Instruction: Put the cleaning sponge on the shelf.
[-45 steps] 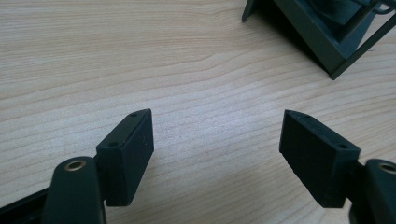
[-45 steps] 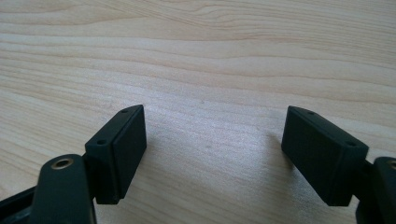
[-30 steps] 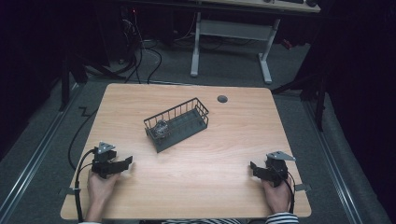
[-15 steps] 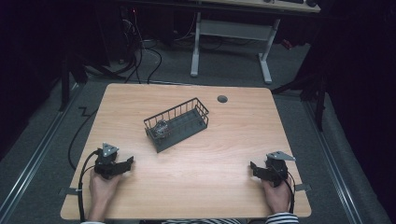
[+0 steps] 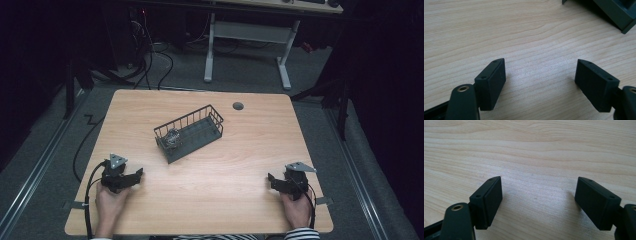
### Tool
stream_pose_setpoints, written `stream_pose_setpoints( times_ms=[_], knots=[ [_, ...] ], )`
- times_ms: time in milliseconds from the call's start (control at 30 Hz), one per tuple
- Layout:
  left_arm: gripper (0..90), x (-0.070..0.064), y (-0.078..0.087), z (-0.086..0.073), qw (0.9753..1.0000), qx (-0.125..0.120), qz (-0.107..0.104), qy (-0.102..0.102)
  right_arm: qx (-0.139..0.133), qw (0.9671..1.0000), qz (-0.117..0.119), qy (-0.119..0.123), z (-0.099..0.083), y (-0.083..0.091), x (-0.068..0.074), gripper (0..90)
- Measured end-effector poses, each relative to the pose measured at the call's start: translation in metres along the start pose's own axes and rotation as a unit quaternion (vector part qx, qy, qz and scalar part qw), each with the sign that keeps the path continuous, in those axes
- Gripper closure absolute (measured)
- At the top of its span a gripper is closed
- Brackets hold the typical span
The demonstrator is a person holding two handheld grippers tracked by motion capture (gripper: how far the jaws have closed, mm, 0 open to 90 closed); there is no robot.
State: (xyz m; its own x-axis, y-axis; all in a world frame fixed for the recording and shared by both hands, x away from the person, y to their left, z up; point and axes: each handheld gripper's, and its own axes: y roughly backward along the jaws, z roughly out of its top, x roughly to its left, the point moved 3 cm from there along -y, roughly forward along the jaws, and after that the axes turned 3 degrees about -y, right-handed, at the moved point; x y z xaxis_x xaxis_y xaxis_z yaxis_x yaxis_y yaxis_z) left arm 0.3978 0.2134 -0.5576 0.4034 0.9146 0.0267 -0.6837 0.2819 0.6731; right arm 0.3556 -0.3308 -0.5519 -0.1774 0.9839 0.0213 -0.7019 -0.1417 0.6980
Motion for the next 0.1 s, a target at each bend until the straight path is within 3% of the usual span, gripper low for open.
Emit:
stream_pose_setpoints(
  times_ms=[100],
  knots=[
    [24.7, -0.0001, 0.0000, 0.0000, 1.0000, 0.000, -0.001, -0.001, 0.000, 1.0000, 0.000, 0.000, 0.0000, 0.0000, 0.0000, 22.2]
  ],
)
